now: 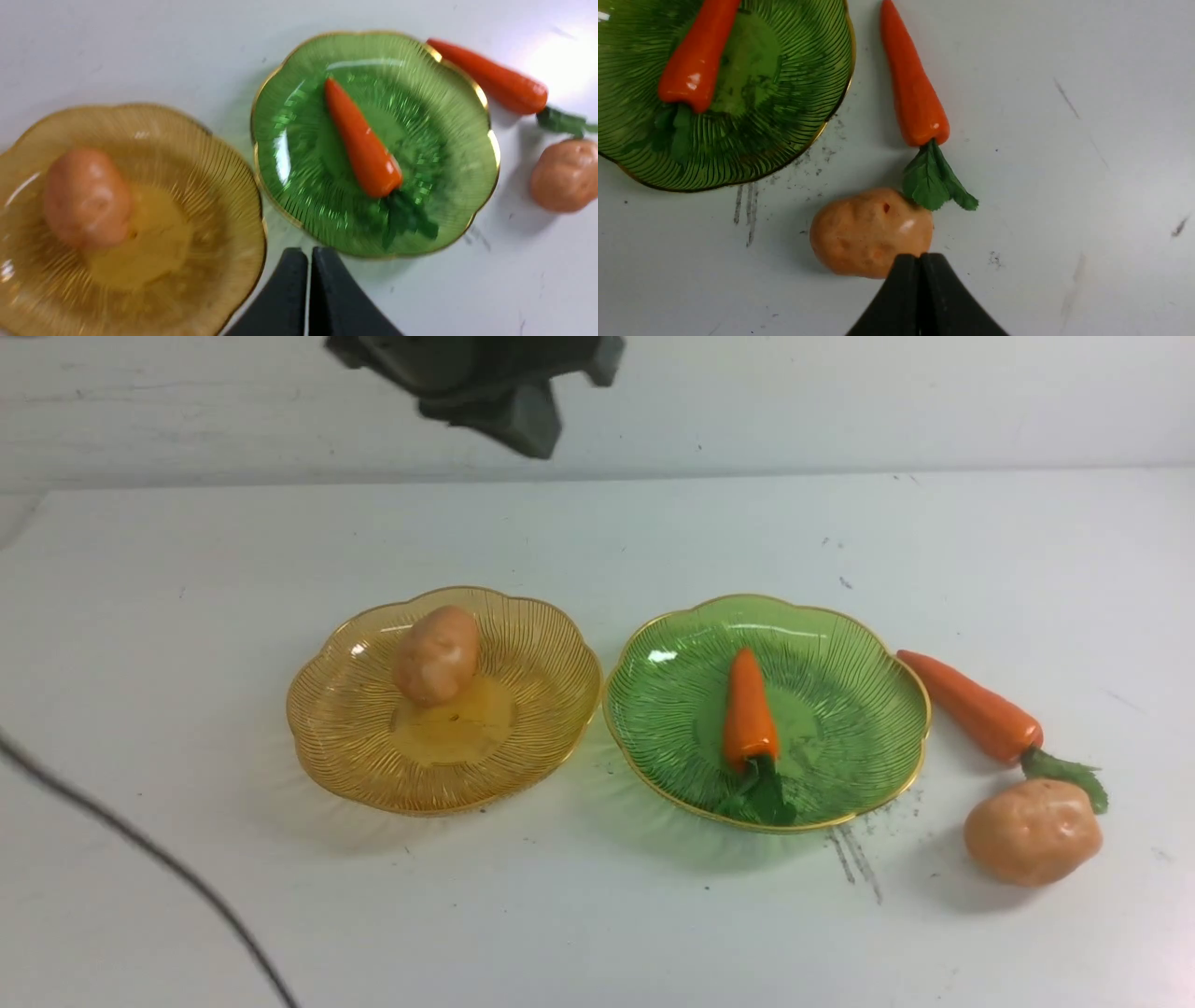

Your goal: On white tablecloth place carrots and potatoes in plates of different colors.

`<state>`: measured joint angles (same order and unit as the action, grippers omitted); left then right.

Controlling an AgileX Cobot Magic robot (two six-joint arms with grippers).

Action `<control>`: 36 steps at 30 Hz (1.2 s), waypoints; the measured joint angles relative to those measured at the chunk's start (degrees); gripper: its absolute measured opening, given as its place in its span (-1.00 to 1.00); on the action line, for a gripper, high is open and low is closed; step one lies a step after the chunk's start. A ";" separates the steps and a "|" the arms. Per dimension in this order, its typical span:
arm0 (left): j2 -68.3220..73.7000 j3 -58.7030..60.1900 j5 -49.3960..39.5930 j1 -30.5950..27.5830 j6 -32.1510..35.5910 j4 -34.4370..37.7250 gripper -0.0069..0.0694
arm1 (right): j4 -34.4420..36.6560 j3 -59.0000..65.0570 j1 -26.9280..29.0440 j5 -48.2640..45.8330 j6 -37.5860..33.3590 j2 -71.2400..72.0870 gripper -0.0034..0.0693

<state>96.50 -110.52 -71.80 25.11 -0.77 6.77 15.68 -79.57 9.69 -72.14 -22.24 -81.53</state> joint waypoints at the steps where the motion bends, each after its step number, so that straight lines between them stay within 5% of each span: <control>1: -3.56 3.28 0.00 0.00 0.00 -0.51 -0.83 | 0.64 -0.48 -0.01 0.15 -0.55 -2.30 -0.94; 10: -24.86 29.36 -0.20 0.06 0.00 -0.37 -0.83 | 1.46 -4.12 -2.51 9.59 -4.06 -18.07 -0.58; 13: -28.12 33.40 -0.20 0.06 0.00 -0.43 -0.83 | 1.46 -4.88 -3.35 12.96 -4.30 -21.47 -0.33; 17: -31.65 37.56 -0.20 0.06 0.00 -1.01 -0.83 | 2.45 -5.29 -4.06 18.47 -4.42 -29.28 0.27; 24: -32.35 37.89 -0.15 0.06 0.00 -2.82 -0.83 | 0.58 -5.35 -6.08 21.57 -4.42 -35.34 0.91; 32: -32.35 37.89 -0.15 0.06 0.00 -3.97 -0.83 | -2.17 -5.67 -7.14 21.31 -4.42 -39.40 0.86; 35: -32.35 37.89 -0.15 0.06 0.00 -4.36 -0.83 | -6.07 -6.20 -7.55 20.03 -4.00 -39.80 0.45; 36: -32.35 37.89 -0.15 0.06 0.00 -4.41 -0.83 | -7.85 -6.37 -7.74 19.54 -2.99 -39.74 0.18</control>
<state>64.15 -72.62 -71.94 25.17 -0.77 2.35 7.83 -85.95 1.95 -52.60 -25.23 -121.26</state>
